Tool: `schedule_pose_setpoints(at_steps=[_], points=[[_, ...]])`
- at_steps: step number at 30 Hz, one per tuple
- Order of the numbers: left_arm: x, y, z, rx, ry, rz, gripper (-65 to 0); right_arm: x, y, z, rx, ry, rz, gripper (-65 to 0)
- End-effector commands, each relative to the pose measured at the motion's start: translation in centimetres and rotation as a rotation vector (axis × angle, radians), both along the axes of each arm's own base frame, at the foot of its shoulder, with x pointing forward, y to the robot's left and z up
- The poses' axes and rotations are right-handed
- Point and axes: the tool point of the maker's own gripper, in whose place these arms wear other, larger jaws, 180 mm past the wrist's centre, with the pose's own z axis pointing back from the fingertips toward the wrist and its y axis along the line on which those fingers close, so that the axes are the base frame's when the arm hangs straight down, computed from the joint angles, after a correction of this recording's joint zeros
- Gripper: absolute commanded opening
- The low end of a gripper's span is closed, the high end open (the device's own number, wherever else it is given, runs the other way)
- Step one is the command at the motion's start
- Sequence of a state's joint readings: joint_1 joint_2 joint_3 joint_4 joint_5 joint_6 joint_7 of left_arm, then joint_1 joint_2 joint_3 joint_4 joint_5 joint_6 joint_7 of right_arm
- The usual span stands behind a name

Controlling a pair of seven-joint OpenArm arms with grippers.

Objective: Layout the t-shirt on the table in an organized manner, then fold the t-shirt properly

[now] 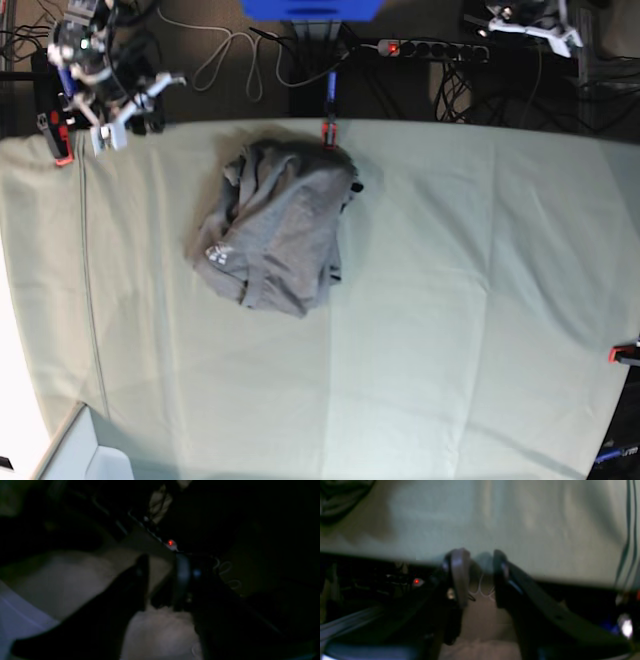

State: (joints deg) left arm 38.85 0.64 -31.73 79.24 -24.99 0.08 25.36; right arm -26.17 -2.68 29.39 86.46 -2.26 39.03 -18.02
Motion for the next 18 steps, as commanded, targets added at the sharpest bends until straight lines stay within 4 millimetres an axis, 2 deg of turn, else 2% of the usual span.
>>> schedule_pose_setpoints(at_steps=[1, 2, 4, 7, 9, 12, 15, 18], points=[[-0.3, 0.5, -0.4, 0.003, 0.008, 0.009, -58.3, -1.3, -0.4, -0.2, -0.005, 0.031, -0.001, -56.2], [-0.3, 0.5, -1.2, -0.006, 0.023, 0.013, -64.2, -2.3, -0.5, -0.5, 0.000, 0.048, -0.022, -59.2], [0.3, -0.4, -2.8, -0.038, 0.047, -0.013, -65.0, -4.0, -0.3, -1.2, 0.015, 0.085, -0.056, -65.0], [0.8, -1.6, -5.2, -0.080, 0.106, -0.083, -65.0, -6.1, 0.9, -3.0, 0.060, 0.151, -0.070, -65.0], [1.4, -2.0, -7.0, -0.099, 0.150, -0.129, -65.0, -7.8, 1.8, -4.9, 0.108, 0.215, -0.089, -65.0], [2.8, -2.9, -9.3, -0.088, 0.159, -0.179, -65.0, -8.7, 3.3, -7.6, 0.186, 0.279, -0.124, -65.0], [4.1, -4.3, -11.1, -0.039, 0.139, -0.308, -65.0, -9.8, 4.3, -9.3, 0.250, 0.278, -0.172, -65.0], [4.2, -5.9, -12.3, -0.001, 0.148, -0.469, -65.0, -11.6, 6.0, -10.7, 0.324, 0.262, -0.240, -65.0]])
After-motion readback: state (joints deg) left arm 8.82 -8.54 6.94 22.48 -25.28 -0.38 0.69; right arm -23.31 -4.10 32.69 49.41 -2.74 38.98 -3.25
